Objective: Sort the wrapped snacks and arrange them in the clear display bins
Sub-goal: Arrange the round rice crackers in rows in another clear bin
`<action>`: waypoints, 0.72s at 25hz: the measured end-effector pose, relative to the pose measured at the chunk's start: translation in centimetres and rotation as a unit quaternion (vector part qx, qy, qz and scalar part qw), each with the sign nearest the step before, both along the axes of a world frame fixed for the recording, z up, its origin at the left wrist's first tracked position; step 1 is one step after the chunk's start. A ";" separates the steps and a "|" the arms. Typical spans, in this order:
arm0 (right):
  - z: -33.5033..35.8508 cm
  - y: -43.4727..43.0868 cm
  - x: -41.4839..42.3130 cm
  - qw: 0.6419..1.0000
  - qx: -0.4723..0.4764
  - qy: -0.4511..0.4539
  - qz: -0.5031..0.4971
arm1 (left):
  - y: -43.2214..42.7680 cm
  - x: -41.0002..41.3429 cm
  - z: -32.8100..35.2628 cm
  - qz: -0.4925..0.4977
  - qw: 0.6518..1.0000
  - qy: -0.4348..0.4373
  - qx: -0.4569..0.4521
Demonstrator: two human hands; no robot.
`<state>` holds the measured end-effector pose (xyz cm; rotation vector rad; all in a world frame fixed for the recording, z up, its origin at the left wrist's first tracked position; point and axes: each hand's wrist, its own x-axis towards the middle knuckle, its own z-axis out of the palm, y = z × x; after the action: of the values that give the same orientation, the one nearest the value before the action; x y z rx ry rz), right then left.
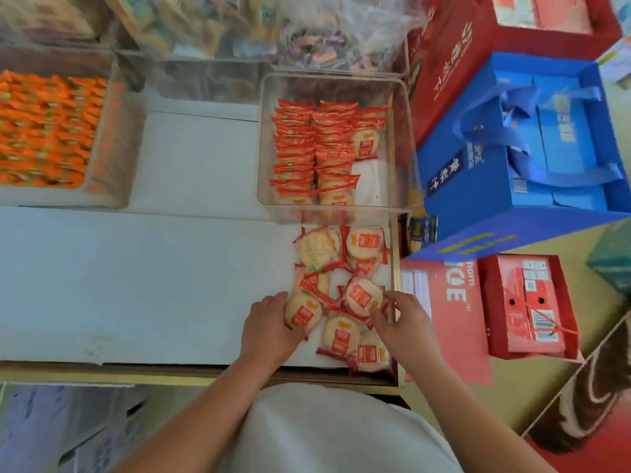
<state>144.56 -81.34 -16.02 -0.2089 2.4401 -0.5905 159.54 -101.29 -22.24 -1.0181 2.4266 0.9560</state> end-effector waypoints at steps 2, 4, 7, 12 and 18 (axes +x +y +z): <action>-1.2 -0.1 -0.8 0.999 0.039 -0.019 0.000 | 0.0 -0.2 -0.4 -0.023 0.999 0.003 -0.035; -2.4 -0.3 -1.4 0.998 0.059 -0.022 0.000 | -0.1 -0.3 -0.5 0.000 1.000 0.005 -0.016; -3.8 -0.6 -1.8 0.998 0.069 -0.004 0.013 | 0.1 0.1 0.7 0.055 0.997 0.022 0.055; -3.3 -0.4 -1.4 1.000 0.004 0.030 0.002 | 0.5 1.6 5.0 0.223 0.953 0.102 0.176; 1.2 -0.9 -1.6 0.983 -0.141 -0.058 -0.104 | 2.0 1.3 11.5 0.290 0.908 0.154 0.260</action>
<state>143.00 -82.23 -14.79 -0.0311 2.2749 -1.0134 160.84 -99.28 -10.79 -1.4801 1.8949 1.9641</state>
